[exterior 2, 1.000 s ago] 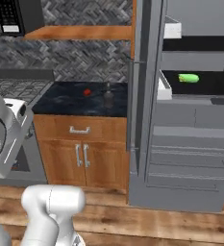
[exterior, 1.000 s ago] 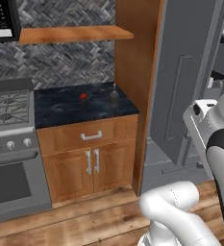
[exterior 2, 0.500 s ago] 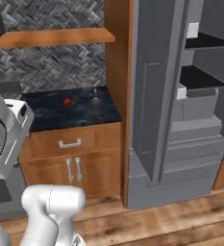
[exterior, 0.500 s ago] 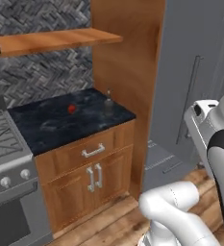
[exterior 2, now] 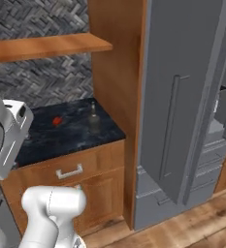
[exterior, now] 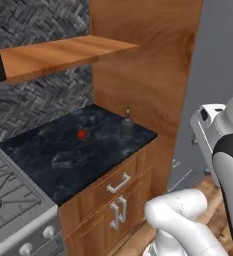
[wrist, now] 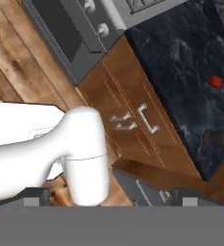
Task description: Place the liquor on the top shelf of the fridge to keep it out of children's reach, and place the corn and bell pepper on lower shelves for easy access.
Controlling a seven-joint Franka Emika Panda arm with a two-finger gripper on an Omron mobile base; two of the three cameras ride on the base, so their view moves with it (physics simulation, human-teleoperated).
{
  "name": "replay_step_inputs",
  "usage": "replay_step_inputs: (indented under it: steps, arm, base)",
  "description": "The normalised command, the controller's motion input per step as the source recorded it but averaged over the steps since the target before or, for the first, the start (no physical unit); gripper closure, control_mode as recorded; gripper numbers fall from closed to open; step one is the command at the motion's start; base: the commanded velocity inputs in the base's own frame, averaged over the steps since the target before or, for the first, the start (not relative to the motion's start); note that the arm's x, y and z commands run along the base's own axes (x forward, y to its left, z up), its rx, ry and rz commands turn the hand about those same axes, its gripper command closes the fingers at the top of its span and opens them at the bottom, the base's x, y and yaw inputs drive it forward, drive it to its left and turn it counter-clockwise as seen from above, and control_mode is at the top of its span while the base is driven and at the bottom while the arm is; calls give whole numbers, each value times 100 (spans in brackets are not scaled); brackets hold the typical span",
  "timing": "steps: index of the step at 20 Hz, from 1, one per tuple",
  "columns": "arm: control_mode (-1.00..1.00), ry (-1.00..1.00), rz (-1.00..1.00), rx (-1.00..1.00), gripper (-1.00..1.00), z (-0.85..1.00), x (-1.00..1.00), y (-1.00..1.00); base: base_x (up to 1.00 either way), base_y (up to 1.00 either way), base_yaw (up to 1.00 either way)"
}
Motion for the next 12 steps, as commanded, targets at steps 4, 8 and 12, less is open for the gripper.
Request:
replay_step_inputs:
  steps: [4, 8, 12]
  arm:
    - [100, 0, 0, 0, -100, 0, 0, 0]
    - [100, 0, 0, 0, -100, 0, 0, 0]
    - [-100, -1, -6, 0, -100, 0, 10, 8]
  base:
    - [64, 74, -34]
    - [63, 70, -32]
    - [40, 44, -22]
